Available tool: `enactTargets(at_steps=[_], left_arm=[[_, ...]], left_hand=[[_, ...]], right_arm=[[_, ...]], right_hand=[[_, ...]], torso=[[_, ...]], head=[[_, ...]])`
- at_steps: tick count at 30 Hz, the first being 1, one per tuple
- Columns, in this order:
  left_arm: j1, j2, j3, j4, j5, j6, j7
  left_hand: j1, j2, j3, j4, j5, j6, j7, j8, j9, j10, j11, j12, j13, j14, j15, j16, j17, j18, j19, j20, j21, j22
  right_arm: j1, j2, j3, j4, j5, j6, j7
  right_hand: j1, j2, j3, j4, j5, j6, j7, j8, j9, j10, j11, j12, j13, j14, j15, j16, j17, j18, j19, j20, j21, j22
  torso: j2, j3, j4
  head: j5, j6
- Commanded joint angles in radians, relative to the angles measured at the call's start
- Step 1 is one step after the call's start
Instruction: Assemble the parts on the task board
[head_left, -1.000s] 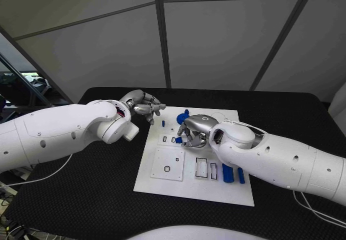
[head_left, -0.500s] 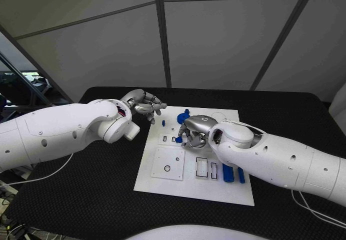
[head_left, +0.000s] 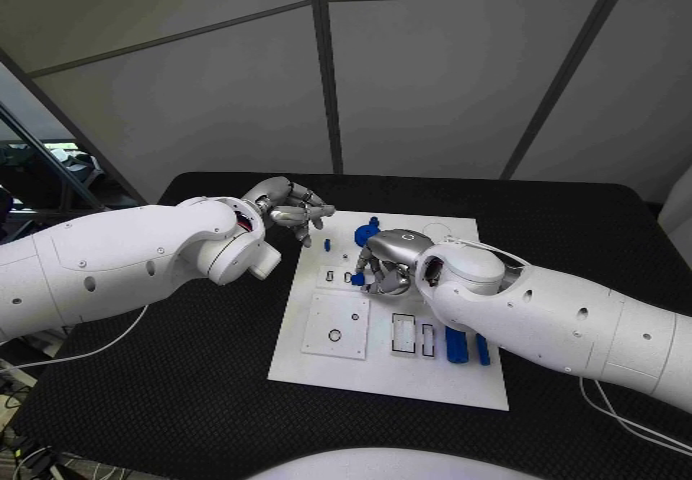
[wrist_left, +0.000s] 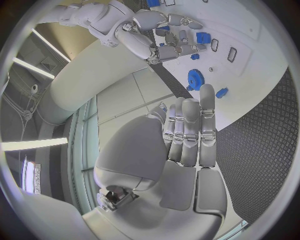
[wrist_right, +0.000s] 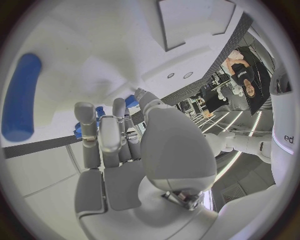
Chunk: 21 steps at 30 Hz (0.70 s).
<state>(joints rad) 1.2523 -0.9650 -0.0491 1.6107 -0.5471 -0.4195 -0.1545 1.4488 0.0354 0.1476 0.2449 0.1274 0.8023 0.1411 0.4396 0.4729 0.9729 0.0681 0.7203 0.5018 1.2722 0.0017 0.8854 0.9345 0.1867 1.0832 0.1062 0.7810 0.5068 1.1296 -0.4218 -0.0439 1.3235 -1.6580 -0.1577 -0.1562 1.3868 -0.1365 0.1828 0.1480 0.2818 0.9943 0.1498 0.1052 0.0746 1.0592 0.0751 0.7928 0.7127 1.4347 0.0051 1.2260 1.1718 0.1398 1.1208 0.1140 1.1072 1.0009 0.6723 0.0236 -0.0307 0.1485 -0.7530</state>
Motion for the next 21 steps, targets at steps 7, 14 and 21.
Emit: enactTargets(at_steps=[7,14,21], left_arm=[[0.001,0.003,0.001,0.001,0.002,0.008,0.006],[0.001,0.005,0.001,0.0,0.002,0.012,0.004],[0.001,0.006,0.001,-0.001,0.002,0.013,0.002]], left_hand=[[0.003,-0.011,0.006,0.0,0.005,0.008,0.002,0.005,-0.001,0.006,-0.003,0.005,-0.001,-0.002,-0.002,-0.003,-0.001,-0.003,0.007,-0.001,-0.005,-0.002],[0.003,-0.014,0.011,-0.001,0.005,0.008,0.002,0.005,-0.002,0.005,-0.002,0.006,-0.003,-0.003,-0.002,-0.004,-0.002,-0.003,0.008,-0.001,-0.006,-0.002],[0.003,-0.017,0.018,-0.002,0.005,0.008,0.002,0.006,-0.004,0.005,-0.002,0.007,-0.005,-0.003,-0.002,-0.004,-0.004,-0.003,0.009,-0.001,-0.007,-0.003]], right_arm=[[-0.004,0.008,-0.002,-0.007,0.003,0.017,-0.006],[-0.006,0.012,-0.002,-0.011,0.001,0.021,-0.017],[-0.008,0.012,-0.002,-0.011,-0.018,0.047,-0.035]], right_hand=[[-0.002,0.016,0.002,0.01,-0.008,0.025,-0.004,0.017,0.003,0.006,-0.014,0.016,0.008,0.006,-0.012,0.019,0.01,-0.007,0.014,-0.006,0.015,0.016],[0.0,0.018,0.004,0.009,-0.008,0.032,-0.007,0.022,0.004,0.009,-0.017,0.021,0.01,0.008,-0.014,0.023,0.013,-0.008,0.018,-0.008,0.02,0.021],[0.014,0.023,0.016,0.0,-0.005,0.048,-0.013,0.035,0.006,0.017,-0.023,0.032,0.018,0.015,-0.019,0.038,0.024,-0.012,0.034,-0.012,0.038,0.043]], torso=[[0.0,-0.0002,0.0004],[0.0,-0.0002,-0.0001],[0.0,-0.0002,0.0005]], head=[[0.001,-0.003],[0.001,-0.004],[0.001,-0.007]])
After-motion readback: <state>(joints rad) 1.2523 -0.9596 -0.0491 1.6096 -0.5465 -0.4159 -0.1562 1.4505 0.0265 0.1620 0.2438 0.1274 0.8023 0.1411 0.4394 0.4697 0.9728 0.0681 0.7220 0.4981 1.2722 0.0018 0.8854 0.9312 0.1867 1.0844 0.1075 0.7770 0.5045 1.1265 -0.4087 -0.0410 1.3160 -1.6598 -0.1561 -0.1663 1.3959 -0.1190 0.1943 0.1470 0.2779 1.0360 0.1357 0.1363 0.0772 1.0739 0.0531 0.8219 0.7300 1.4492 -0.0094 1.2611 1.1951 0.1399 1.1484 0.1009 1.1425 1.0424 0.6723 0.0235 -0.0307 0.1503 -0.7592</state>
